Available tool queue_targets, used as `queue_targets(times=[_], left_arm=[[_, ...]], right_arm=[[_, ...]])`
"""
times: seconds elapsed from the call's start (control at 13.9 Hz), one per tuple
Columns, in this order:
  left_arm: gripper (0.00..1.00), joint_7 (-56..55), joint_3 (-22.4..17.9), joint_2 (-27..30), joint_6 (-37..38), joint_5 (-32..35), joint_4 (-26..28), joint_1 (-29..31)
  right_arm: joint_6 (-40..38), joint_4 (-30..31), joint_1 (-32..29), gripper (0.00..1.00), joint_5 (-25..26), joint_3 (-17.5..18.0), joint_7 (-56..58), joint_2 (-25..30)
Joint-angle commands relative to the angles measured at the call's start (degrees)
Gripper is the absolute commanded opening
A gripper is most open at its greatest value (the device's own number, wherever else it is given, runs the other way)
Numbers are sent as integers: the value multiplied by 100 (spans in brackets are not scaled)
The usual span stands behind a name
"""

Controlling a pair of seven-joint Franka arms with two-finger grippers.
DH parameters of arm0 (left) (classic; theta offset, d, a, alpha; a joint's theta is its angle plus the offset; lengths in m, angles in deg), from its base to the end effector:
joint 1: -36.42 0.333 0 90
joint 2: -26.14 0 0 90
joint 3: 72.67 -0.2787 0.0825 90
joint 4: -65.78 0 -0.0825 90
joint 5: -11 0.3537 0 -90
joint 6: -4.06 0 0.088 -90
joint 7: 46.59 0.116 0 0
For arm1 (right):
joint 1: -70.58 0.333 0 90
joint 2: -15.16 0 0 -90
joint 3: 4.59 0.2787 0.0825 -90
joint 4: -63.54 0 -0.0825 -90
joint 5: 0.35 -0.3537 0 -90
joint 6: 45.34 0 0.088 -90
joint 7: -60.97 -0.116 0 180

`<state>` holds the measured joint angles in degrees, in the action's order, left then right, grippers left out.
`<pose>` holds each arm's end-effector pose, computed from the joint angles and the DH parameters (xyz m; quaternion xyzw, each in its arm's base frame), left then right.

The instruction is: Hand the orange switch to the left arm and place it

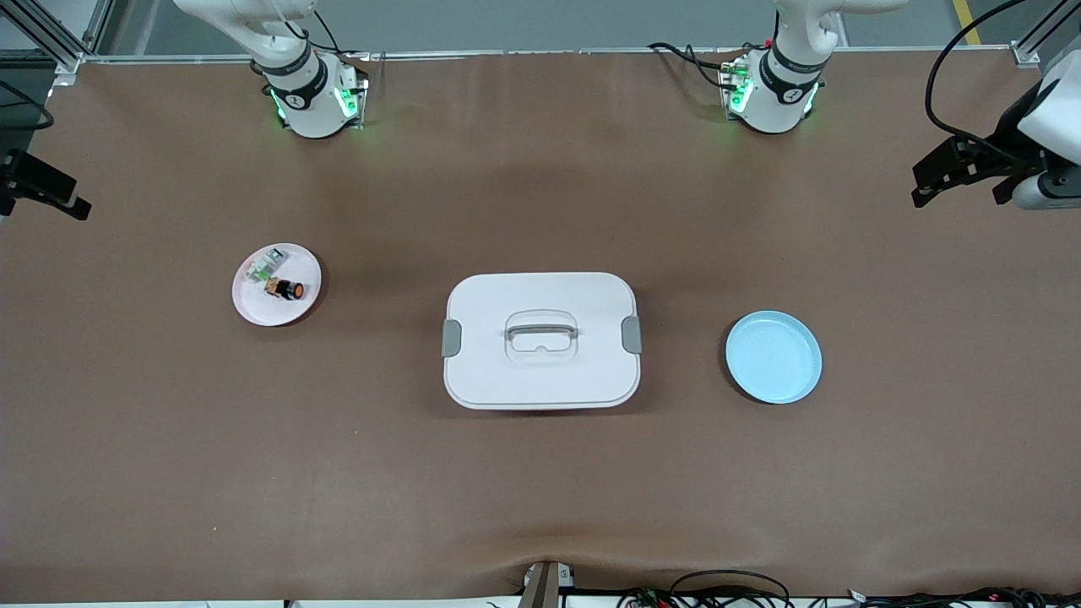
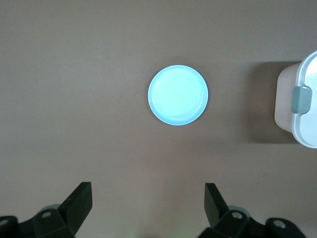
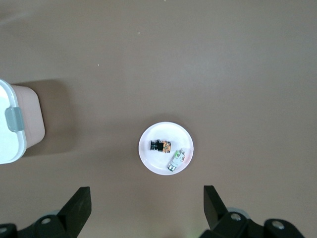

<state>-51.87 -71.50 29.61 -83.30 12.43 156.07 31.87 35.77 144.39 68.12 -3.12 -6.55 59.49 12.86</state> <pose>0.5009 -0.0475 0.6030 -0.9999 0.0032 -0.0059 0.0126 0.5177 -0.0334 0.6134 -0.9984 0.0481 0.0172 0.0237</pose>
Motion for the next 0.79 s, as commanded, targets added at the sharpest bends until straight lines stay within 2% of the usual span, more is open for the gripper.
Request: queue_targets(times=[0.0,0.22,0.29,0.58,0.72], left_arm=[[100,211,24,163,-132,15,173,68],[100,220,24,163,-159,15,225,77],[100,220,24,180,-272,15,313,77],[100,220,24,207,-448,15,410,95],[100,229,15,198,-457,15,419,104]], right_arm=[[184,551,-8,100,-22,29,-36,37],[958,1641,-26,100,-57,29,-36,353],[1020,1853,-26,100,-66,20,-45,362],[2081,3074,-140,100,-101,3,-45,406],[2644,3575,-254,100,-311,-6,-45,406]])
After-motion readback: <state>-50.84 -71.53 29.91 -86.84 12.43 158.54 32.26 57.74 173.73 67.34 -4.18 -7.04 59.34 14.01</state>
